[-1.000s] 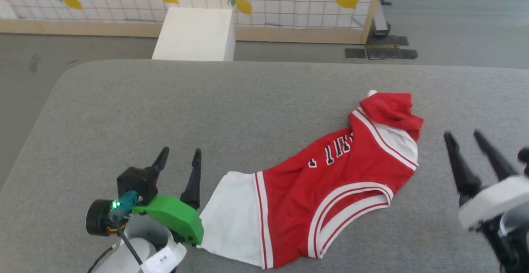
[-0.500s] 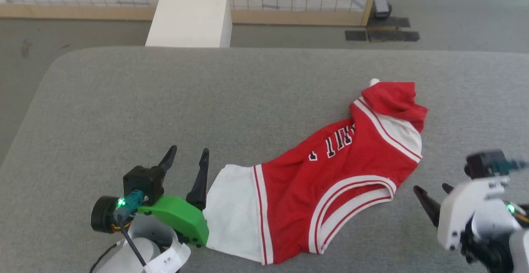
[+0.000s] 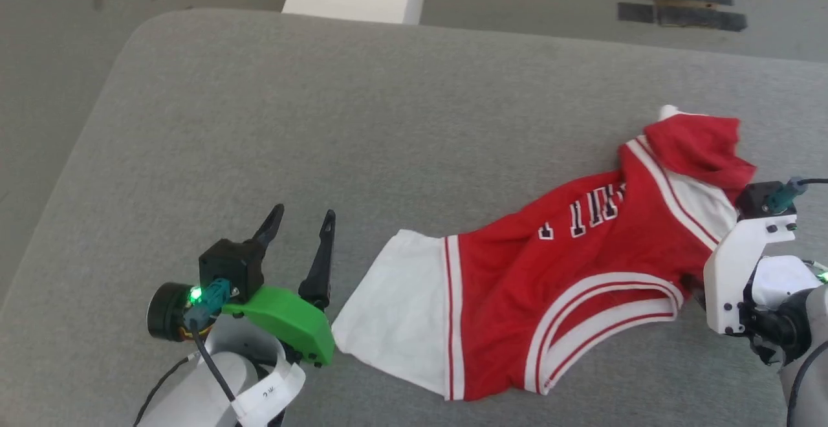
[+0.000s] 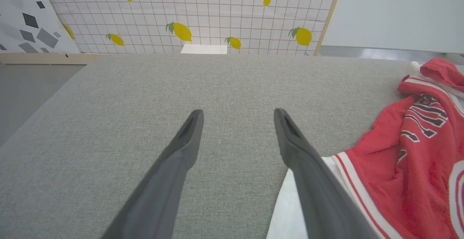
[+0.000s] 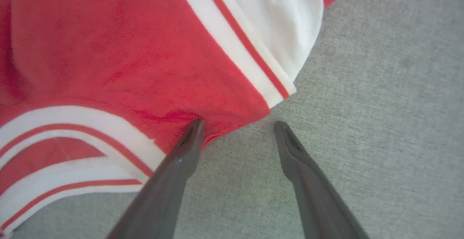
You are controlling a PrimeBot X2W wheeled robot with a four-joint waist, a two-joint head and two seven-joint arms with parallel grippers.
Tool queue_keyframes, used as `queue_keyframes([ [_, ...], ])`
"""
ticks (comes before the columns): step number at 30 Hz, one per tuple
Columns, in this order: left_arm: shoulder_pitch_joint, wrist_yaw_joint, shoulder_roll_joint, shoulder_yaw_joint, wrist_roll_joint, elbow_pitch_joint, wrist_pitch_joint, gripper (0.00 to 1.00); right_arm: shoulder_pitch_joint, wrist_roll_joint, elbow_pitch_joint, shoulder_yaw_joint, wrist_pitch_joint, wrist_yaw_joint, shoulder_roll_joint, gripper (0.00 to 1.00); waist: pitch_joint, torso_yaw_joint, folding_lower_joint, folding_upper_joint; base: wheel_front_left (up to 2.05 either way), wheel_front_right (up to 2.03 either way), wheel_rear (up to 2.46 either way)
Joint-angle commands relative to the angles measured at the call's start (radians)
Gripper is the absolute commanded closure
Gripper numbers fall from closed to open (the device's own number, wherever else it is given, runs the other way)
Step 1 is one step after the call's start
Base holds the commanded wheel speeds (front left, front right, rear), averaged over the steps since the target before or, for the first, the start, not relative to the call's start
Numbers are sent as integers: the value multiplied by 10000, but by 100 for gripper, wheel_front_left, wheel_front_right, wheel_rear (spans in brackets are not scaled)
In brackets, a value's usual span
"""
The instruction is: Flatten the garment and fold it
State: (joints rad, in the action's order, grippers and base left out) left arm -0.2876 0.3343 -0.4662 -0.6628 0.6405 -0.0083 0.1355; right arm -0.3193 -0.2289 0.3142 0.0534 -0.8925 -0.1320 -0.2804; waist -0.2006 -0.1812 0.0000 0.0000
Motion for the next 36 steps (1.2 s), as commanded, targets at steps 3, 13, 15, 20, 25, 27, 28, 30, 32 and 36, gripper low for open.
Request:
queue_keyframes([
  [3, -200, -20, 108, 14, -138, 90, 123, 0, -111, -11, 362, -250, 18, 13, -85, 0, -290, -355, 0, 0, 0, 0, 0],
  [13, -121, -5, 220, -35, -39, 364, 207, 0, 331, -515, 478, -735, 376, 13, -486, 100, 145, -105, 0, 0, 0, 0, 0],
  [15, -68, 1, 229, -37, 1, 431, 220, 0, 512, -754, 144, -790, 397, 13, -634, 100, 346, 19, 0, 0, 0, 0, 0],
  [20, 200, 39, 229, -7, 159, 586, 285, 0, 1482, -1479, -1360, -774, -157, 13, -1193, 100, 937, 412, 0, 0, 0, 0, 0],
  [25, 440, 79, 248, 1, 280, 635, 351, 0, 3069, -1719, -3103, 103, -1527, 13, -1641, 100, 1328, 729, 0, 0, 0, 0, 0],
  [27, 501, 110, 302, -12, 328, 620, 381, 0, 4787, -1640, -4293, 1000, -2690, 13, -1504, 100, 1432, 846, 0, 0, 0, 0, 0],
  [28, 496, 120, 320, -16, 334, 610, 385, 0, 5244, -1705, -4503, 1222, -2964, 13, -1261, 100, 1423, 864, 0, 0, 0, 0, 0],
  [30, 482, 117, 340, -23, 347, 592, 390, 0, 5887, -1615, -4810, 1474, -3246, 13, -906, 100, 1391, 903, 0, 0, 0, 0, 0],
  [32, 485, 106, 333, -32, 358, 595, 394, 0, 6243, -1466, -4946, 1620, -3306, 13, -503, 100, 1375, 962, 0, 0, 0, 0, 0],
  [36, 489, 78, 256, -57, 364, 585, 352, 0, 6088, -1146, -5061, 1612, -2533, 13, -75, 0, 1304, 1059, 0, 0, 0, 0, 0],
])
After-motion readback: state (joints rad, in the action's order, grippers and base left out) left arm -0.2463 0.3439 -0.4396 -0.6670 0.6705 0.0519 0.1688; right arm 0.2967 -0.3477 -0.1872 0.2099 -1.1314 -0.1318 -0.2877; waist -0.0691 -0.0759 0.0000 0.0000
